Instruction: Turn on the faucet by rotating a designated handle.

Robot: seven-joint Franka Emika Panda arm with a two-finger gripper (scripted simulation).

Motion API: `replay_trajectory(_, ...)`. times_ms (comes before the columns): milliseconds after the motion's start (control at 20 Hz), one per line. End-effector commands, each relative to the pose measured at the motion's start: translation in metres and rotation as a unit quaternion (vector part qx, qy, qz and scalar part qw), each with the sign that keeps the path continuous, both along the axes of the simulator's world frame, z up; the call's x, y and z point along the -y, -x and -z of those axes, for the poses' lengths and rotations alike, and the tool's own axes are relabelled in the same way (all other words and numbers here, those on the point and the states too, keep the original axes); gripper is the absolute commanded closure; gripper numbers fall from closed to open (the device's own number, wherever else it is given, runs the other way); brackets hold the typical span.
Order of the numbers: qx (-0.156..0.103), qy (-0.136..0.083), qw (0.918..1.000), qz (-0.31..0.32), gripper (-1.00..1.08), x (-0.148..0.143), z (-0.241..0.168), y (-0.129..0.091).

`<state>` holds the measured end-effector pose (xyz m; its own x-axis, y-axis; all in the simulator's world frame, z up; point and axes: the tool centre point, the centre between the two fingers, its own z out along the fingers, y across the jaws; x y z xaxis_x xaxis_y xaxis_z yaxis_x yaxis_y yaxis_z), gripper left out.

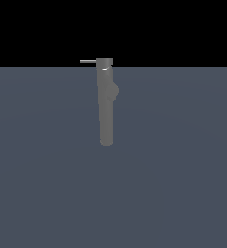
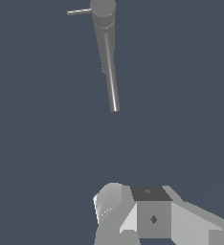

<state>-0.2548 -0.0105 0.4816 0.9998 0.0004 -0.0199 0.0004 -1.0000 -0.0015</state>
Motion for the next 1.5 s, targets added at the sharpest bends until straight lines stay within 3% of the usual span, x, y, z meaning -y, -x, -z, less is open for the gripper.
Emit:
replay_trajectory(0,0.000,0.000,1.0000,0.000,1.08,0.000,0.000,0.000)
replay_trajectory(400,0.020,-0.021,0.9993,0.022,1.08,0.010,-0.015,-0.004)
replay_trajectory(800,0.020,-0.020,0.9994,0.021,1.08,0.009,-0.014,-0.011)
replay_trajectory(1150,0.019,-0.015,0.9996,0.015,1.08,0.005,-0.009,-0.039)
replay_trajectory(1450,0.018,-0.008,0.9998,0.007,1.08,-0.003,0.002,-0.079)
